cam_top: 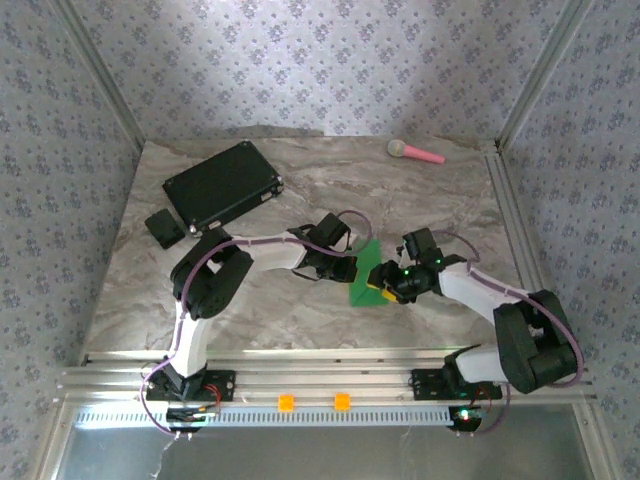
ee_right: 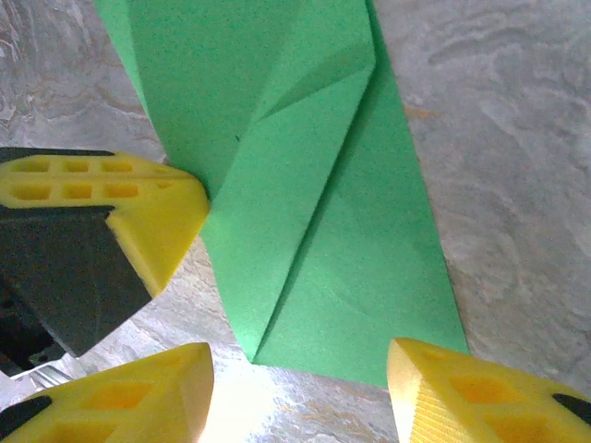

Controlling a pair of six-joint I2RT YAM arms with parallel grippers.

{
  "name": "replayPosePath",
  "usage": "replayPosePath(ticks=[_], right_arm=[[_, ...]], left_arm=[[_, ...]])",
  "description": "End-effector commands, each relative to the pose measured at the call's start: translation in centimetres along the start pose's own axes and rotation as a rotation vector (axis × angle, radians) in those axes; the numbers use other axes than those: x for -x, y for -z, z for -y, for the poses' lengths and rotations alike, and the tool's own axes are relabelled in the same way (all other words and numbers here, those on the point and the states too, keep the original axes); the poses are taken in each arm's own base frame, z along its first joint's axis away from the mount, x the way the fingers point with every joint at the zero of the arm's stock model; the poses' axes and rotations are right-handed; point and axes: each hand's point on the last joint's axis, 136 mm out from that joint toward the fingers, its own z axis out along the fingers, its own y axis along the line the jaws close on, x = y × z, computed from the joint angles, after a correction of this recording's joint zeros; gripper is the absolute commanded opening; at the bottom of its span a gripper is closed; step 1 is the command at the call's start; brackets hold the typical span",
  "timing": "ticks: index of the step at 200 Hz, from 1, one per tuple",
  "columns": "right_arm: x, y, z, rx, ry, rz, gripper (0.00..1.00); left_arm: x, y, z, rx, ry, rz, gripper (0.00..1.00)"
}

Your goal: Fold a paper plane with a square sheet of paper (pick it up from the middle)

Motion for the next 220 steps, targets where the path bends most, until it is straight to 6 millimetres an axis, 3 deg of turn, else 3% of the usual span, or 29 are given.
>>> replayPosePath(ticks=[1,43,91,144,187,220], right_arm=[[-1.5,-0.3,1.9,-0.057,-0.032,-0.026,0.53],[-1.0,-1.1,1.9,-0.046,-0.032,-0.016,0.52],[1.8,-1.0,-1.7,0.117,-0.017,0.046,0.54],[4.2,-0.6,-2.5,0.212,0.028,0.048,0.57],[5.5,-0.6,-2.7,0.237,0.085,0.044,0.51],[6.4,-1.0,-1.9,0.24,0.077,0.038,0.41]], left_arm=[[-2.2,-1.4,-1.9,0.073,0.014,-0.07,0.0],[-2.2,-1.5,-1.9,0.073,0.011,-0.076,0.0],[-2.6,-1.7,-2.1,0.077,0.01,-0.087,0.0],[-3.2,-2.0,-2.3,0.085,0.004,-0.101,0.0],[-3.2,-2.1,-2.3,0.084,0.007,-0.1,0.0],[-2.9,-2.0,-2.0,0.081,0.005,-0.093,0.0]])
